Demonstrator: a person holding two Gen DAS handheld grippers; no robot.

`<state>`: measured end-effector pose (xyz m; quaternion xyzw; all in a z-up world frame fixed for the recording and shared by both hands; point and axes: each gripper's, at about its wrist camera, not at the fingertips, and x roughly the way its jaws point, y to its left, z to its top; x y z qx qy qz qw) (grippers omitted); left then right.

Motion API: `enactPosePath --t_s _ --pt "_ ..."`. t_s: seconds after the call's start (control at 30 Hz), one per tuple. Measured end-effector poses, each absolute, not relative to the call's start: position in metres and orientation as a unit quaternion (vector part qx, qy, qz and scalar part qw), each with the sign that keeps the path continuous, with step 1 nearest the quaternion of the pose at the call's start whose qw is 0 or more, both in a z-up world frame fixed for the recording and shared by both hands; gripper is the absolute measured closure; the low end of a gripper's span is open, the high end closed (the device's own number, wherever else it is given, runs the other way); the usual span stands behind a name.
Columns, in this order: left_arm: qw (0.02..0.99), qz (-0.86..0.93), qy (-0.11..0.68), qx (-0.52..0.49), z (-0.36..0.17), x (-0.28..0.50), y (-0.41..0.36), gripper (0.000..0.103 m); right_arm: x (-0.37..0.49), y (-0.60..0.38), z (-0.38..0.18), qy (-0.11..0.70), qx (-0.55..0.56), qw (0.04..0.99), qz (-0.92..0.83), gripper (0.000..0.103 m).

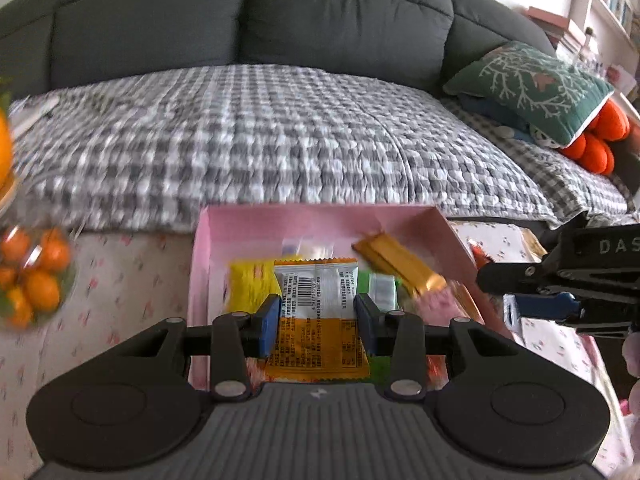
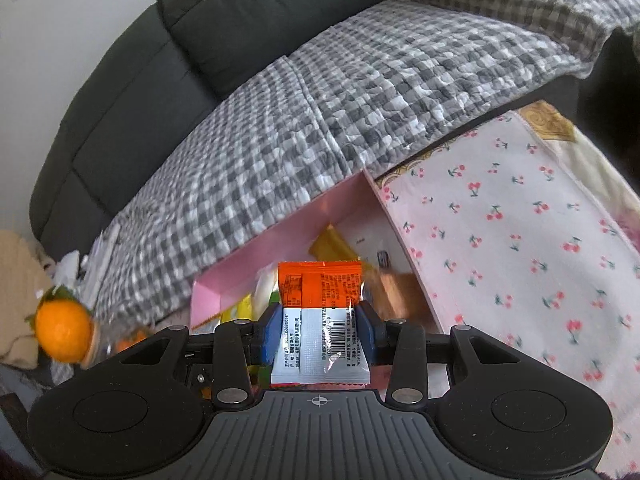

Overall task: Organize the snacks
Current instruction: 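Carry the wafer pack with left gripper while right carries its pack into the box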

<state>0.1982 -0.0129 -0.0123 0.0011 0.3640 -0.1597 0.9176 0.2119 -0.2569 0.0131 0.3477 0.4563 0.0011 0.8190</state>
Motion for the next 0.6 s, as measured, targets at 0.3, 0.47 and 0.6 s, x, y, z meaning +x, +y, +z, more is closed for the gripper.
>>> enactPosePath --t_s 0.3,0.47,0.6 --pt "0.913 -0.181 0.365 0.004 -0.024 0.241 -0.03 0.066 0.241 -0.265 -0.014 0.438 0.351 0.828 0.005 0.064" --pt "0.912 -0.191 0.364 0.006 -0.03 0.253 -0.036 0.066 0.249 -0.266 -0.019 0.43 0.349 0.833 0.006 0.063" --pt "0.909 -0.197 0.366 -0.006 -0.033 0.259 -0.036 0.065 0.251 -0.267 -0.02 0.424 0.351 0.835 0.004 0.061"
